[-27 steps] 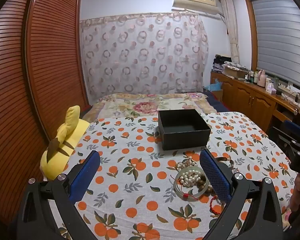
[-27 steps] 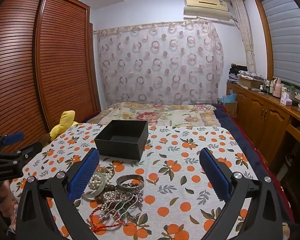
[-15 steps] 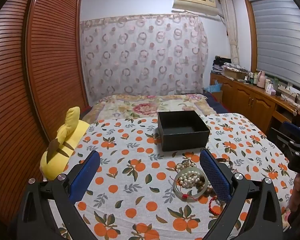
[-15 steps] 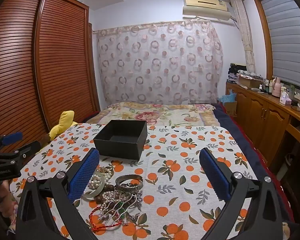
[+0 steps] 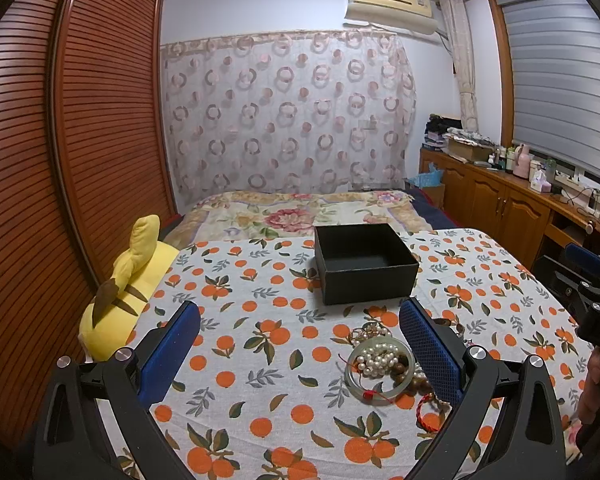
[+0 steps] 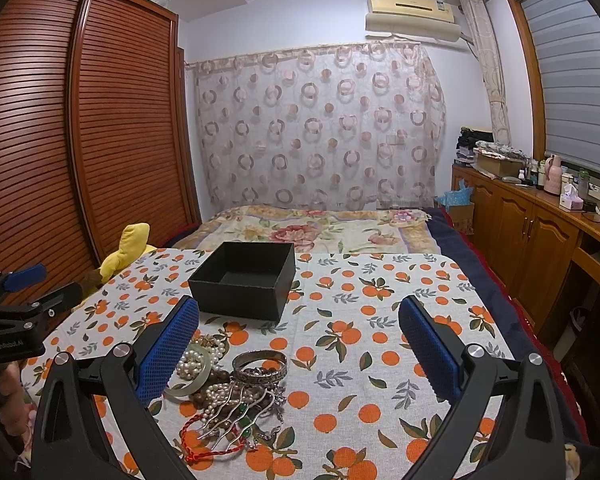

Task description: Organize jewelry

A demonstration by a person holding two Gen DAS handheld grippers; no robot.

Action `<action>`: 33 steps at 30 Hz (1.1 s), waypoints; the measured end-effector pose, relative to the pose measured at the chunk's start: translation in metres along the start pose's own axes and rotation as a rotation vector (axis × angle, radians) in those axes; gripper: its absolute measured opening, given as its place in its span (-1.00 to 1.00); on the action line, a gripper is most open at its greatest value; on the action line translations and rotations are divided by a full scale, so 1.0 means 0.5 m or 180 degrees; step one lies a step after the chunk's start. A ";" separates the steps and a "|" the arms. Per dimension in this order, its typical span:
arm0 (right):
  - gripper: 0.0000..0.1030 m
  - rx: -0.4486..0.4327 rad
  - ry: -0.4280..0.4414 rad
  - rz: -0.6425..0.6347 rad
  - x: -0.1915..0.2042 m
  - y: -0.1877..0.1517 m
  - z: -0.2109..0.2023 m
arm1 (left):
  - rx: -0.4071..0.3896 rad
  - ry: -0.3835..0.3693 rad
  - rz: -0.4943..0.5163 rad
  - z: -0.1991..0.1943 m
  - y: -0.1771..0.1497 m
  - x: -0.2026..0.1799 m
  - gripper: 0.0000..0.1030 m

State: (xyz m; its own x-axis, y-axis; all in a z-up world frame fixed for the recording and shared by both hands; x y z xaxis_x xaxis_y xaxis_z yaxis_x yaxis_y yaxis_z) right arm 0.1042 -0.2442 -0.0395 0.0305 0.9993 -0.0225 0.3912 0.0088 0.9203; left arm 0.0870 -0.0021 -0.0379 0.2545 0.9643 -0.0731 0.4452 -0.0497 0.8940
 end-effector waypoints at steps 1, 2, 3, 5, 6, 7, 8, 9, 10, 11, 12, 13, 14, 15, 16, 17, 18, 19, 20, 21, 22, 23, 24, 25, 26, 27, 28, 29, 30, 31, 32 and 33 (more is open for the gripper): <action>0.96 0.0000 0.0002 0.0000 0.000 0.000 0.000 | -0.0004 -0.0001 0.0000 0.000 0.000 0.000 0.88; 0.96 0.0000 0.0003 0.0001 0.000 0.000 0.000 | -0.0004 -0.0003 -0.0001 0.000 -0.001 0.001 0.88; 0.96 -0.0001 0.0002 0.0000 0.000 0.000 0.000 | -0.0003 -0.0005 0.0001 0.000 0.000 0.000 0.88; 0.96 0.0000 0.0006 0.0002 0.000 0.000 0.000 | -0.0006 -0.0003 0.0001 0.000 0.000 0.000 0.88; 0.96 -0.0001 0.0004 0.0001 0.000 0.001 0.000 | -0.0006 -0.0005 -0.0001 0.000 0.001 0.000 0.88; 0.96 -0.0002 0.0003 0.0001 0.000 0.001 0.000 | -0.0006 -0.0008 -0.0001 0.000 0.000 0.000 0.88; 0.96 -0.0001 0.0005 0.0002 0.000 0.001 0.000 | -0.0006 -0.0003 0.0001 0.000 0.000 0.000 0.88; 0.96 -0.0001 0.0005 0.0002 -0.001 0.001 0.000 | -0.0006 -0.0001 0.0001 -0.001 0.000 0.000 0.88; 0.96 -0.0002 0.0005 0.0003 -0.001 0.001 0.000 | -0.0007 -0.0003 0.0000 -0.001 0.000 0.000 0.88; 0.96 -0.0003 0.0005 0.0002 -0.001 0.001 0.000 | -0.0009 -0.0002 -0.0001 -0.001 0.000 0.000 0.88; 0.96 -0.0002 0.0005 0.0002 -0.001 0.001 0.001 | -0.0008 0.0000 0.0000 -0.001 0.001 -0.001 0.88; 0.96 -0.0003 0.0004 0.0002 -0.001 0.001 0.001 | -0.0009 -0.0003 0.0000 -0.001 -0.001 0.000 0.88; 0.96 -0.0002 0.0005 0.0003 -0.001 0.001 0.001 | -0.0008 -0.0003 -0.0001 -0.001 0.000 0.000 0.88; 0.96 -0.0003 0.0004 0.0003 -0.001 0.001 0.001 | -0.0011 -0.0002 0.0000 -0.001 -0.001 0.000 0.88; 0.96 -0.0002 0.0004 0.0004 -0.001 0.001 0.001 | -0.0010 -0.0003 0.0000 -0.001 -0.001 0.000 0.88; 0.96 -0.0002 0.0006 0.0004 0.000 0.001 0.001 | -0.0009 -0.0002 0.0000 -0.001 0.000 0.000 0.88; 0.96 -0.0001 0.0003 0.0004 0.000 0.001 0.002 | -0.0012 -0.0002 0.0000 -0.001 -0.001 0.000 0.88; 0.96 -0.0003 0.0004 0.0005 -0.001 0.002 0.001 | -0.0012 -0.0003 0.0000 -0.001 -0.001 0.000 0.88; 0.96 -0.0002 0.0006 0.0005 0.000 0.002 0.001 | -0.0013 -0.0004 0.0000 -0.001 -0.001 0.000 0.88; 0.96 -0.0004 0.0004 0.0002 0.000 0.002 0.001 | -0.0014 -0.0004 0.0001 -0.001 -0.001 0.000 0.88; 0.96 -0.0005 0.0005 0.0003 0.000 0.002 0.001 | -0.0013 -0.0002 0.0002 -0.001 -0.001 0.000 0.88; 0.96 -0.0003 0.0006 0.0003 0.000 0.002 0.001 | -0.0014 -0.0003 -0.0001 -0.001 -0.001 0.001 0.88; 0.96 -0.0003 0.0006 0.0004 0.000 0.002 0.001 | -0.0013 -0.0004 -0.0003 -0.001 0.000 0.000 0.88; 0.96 -0.0004 0.0005 0.0004 0.000 0.002 0.001 | -0.0013 -0.0007 -0.0003 -0.002 0.000 0.000 0.88; 0.96 -0.0003 0.0006 0.0004 0.000 0.002 0.001 | -0.0012 -0.0005 -0.0001 -0.002 0.000 -0.001 0.88; 0.96 -0.0003 0.0004 0.0006 0.000 0.002 0.001 | -0.0013 -0.0004 0.0000 -0.005 0.002 -0.001 0.88; 0.96 -0.0004 0.0005 0.0006 0.000 0.002 0.000 | -0.0014 -0.0004 -0.0001 -0.005 0.002 -0.001 0.88; 0.96 -0.0002 0.0005 0.0005 0.000 0.002 0.001 | -0.0014 -0.0007 -0.0002 -0.005 0.002 -0.001 0.88; 0.96 -0.0003 0.0004 0.0004 0.000 0.002 0.000 | -0.0013 -0.0007 -0.0003 -0.006 0.003 -0.002 0.88; 0.96 -0.0003 0.0005 0.0006 0.000 0.002 0.000 | -0.0015 -0.0004 -0.0001 -0.005 0.002 -0.001 0.88; 0.96 0.0000 0.0007 0.0006 0.000 0.002 0.000 | -0.0016 -0.0005 0.0000 -0.005 0.002 -0.001 0.88; 0.96 0.0000 0.0009 0.0004 0.001 0.002 0.000 | -0.0015 -0.0006 0.0000 -0.005 0.002 -0.001 0.88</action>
State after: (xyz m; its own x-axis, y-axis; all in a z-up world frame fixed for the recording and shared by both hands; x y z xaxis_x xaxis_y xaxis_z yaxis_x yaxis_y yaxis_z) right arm 0.1046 -0.2438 -0.0386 0.0285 0.9994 -0.0202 0.3913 0.0075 0.9202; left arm 0.0852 -0.0019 -0.0360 0.2561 0.9638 -0.0739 0.4411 -0.0485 0.8961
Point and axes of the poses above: each gripper's, at about its wrist camera, not at the fingertips, and z roughly the way its jaws point, x to its left, y to its top, the point moved 10 cm from there along z, roughly the way its jaws point, and after that the axes turned 15 degrees about -y, right-handed, at the moved point
